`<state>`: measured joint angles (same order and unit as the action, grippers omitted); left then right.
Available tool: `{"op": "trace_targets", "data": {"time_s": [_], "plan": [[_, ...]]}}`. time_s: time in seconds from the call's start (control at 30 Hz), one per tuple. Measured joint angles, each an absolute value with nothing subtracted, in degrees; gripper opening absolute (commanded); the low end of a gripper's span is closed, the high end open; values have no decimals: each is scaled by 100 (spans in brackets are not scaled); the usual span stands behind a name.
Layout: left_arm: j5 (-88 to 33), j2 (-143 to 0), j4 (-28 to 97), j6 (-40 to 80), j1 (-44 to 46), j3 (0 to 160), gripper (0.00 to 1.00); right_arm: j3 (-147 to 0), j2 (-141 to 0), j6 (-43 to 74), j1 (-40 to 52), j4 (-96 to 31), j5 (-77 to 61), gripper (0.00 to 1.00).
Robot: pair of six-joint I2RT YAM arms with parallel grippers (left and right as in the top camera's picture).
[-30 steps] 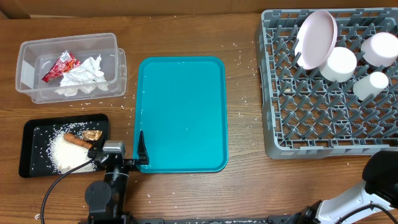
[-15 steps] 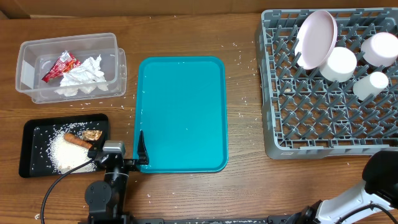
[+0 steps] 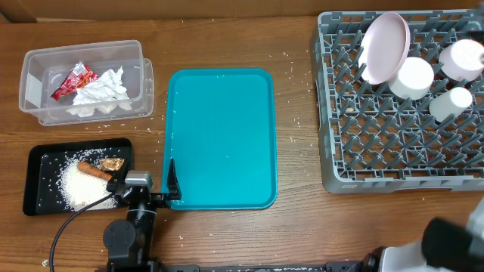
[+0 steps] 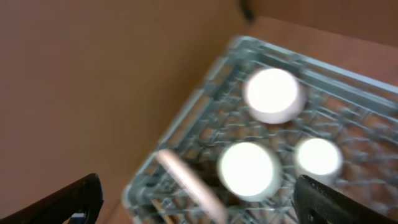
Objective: Sort waste into correct bins and load items into the dishwasher
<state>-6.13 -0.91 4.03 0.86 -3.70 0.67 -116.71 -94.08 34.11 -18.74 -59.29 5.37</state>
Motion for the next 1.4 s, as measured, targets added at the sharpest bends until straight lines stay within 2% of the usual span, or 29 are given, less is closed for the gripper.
{"op": "trace_targets", "data": {"time_s": [0.2, 0.53, 0.73, 1.1, 1.4], "plan": [[-613, -91, 403, 86, -370, 67, 100, -9572, -8488, 3406, -1380, -4226, 794, 100], [-611, -91, 401, 86, -370, 67, 100, -5378, -7321, 3426, -644, -1409, 484, 100], [-611, -89, 403, 86, -370, 67, 100, -3638, -6222, 3426, -521, -198, 233, 100], [-593, -91, 403, 86, -370, 67, 100, -978, -3505, 3129, -519, 819, 21, 100], [-591, -91, 405, 86, -370, 67, 100, -106, -1747, 2838, -438, 661, 19, 100]]}}
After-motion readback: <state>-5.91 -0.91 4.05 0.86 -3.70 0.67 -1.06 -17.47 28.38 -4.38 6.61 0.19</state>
